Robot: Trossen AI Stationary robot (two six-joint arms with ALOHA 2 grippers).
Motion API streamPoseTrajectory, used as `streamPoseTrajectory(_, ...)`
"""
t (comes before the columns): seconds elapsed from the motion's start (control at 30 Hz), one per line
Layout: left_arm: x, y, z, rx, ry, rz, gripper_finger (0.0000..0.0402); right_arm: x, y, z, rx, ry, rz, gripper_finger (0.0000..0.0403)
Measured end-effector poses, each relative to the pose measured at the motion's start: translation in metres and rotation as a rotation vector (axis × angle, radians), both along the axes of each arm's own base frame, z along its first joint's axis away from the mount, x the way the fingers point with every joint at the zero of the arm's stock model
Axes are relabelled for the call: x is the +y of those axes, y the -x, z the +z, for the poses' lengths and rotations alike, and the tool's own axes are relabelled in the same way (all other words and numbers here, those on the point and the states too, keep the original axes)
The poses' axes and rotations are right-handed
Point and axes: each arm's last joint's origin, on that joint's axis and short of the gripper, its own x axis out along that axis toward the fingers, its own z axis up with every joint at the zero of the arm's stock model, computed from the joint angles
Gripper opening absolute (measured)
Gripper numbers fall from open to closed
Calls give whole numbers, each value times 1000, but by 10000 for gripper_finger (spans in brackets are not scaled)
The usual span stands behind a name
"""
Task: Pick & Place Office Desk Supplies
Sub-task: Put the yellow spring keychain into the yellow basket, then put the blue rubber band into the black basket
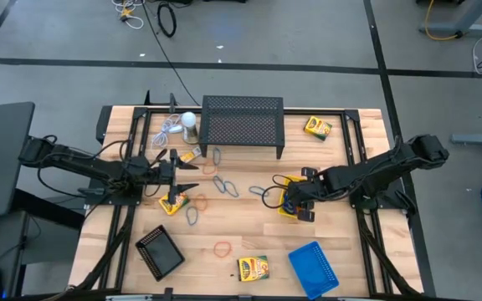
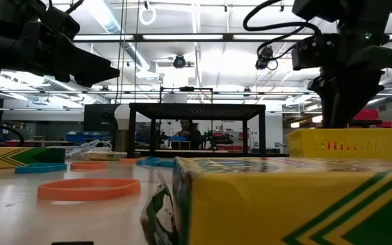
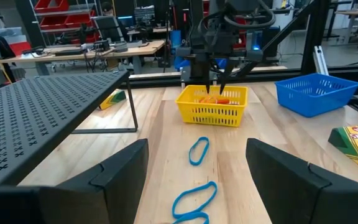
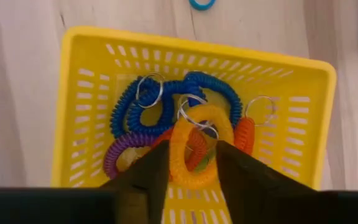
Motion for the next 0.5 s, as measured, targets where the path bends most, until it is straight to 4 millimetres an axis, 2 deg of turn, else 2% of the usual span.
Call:
streamPoseTrajectory(0.2, 0, 0, 0, 0, 1, 0, 273, 0, 0, 0, -2, -1, -2, 195)
streamPoseTrajectory(0.5, 0, -2, 5, -13, 31, 3, 273, 2, -4, 1, -49, -11, 3, 189)
